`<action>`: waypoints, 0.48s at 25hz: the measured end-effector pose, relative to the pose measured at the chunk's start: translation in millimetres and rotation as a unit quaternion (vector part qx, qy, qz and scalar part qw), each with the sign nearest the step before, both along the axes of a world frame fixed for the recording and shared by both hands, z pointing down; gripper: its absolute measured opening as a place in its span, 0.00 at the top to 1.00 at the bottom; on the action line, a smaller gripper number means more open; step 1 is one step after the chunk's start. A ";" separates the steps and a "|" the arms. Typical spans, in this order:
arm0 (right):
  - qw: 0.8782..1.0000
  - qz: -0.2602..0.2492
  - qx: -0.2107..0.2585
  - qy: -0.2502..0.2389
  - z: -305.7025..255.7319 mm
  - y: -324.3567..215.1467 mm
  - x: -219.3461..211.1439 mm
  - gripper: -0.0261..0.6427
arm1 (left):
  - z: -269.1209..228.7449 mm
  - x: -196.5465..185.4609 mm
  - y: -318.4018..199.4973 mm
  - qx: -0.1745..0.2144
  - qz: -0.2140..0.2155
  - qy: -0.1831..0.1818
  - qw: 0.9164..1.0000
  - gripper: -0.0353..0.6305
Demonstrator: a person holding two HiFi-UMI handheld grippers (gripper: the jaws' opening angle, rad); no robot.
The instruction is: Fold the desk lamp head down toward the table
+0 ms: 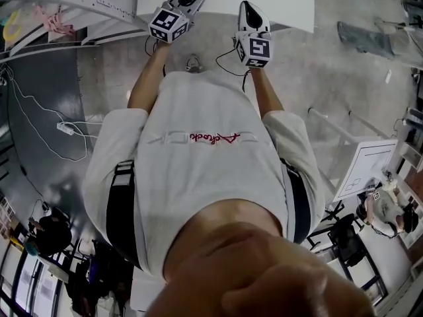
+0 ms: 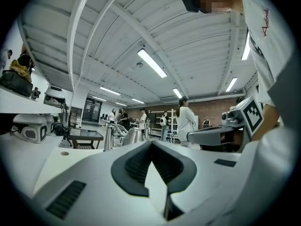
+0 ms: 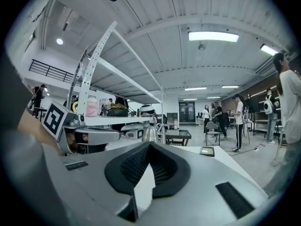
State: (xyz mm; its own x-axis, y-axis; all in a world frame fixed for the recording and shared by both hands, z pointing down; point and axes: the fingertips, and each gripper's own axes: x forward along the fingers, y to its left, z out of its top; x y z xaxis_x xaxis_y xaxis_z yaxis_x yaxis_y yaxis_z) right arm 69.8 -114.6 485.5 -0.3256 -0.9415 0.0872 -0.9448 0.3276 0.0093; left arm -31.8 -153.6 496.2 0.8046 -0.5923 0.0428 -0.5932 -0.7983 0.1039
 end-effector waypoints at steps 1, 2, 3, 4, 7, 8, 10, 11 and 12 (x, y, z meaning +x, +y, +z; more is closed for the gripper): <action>1.000 -0.004 0.000 0.000 -0.2 4.6 0.4 0.94 | -0.5 0.4 5.4 0.000 -0.004 0.001 1.000 0.91; 1.000 -0.008 0.000 0.000 -0.6 9.2 0.6 0.94 | -1.3 0.8 11.0 0.000 -0.009 0.003 1.000 0.91; 1.000 -0.013 0.000 0.001 -1.4 14.4 0.6 0.94 | -2.0 1.3 17.3 0.000 -0.014 0.004 1.000 0.91; 1.000 -0.017 0.002 0.002 -2.2 20.3 0.8 0.94 | -2.2 2.3 24.5 0.000 -0.018 0.004 1.000 0.91; 1.000 -0.026 0.004 0.003 -4.3 39.9 3.0 0.94 | -2.0 8.9 47.4 -0.001 -0.023 0.002 1.000 0.91; 1.000 -0.029 0.003 0.004 -4.5 47.3 3.3 0.94 | -1.9 11.7 55.7 -0.001 -0.023 0.002 1.000 0.91; 0.999 -0.037 0.002 0.008 -3.0 62.4 2.2 0.94 | -0.4 16.7 72.7 -0.002 -0.023 0.000 1.000 0.91; 0.999 -0.039 0.001 0.009 -1.6 69.4 1.5 0.94 | 1.2 18.6 80.2 -0.002 -0.023 -0.001 1.000 0.91; 0.999 -0.040 0.001 0.008 -0.4 76.2 1.4 0.94 | 2.6 20.3 87.2 -0.003 -0.023 -0.002 1.000 0.91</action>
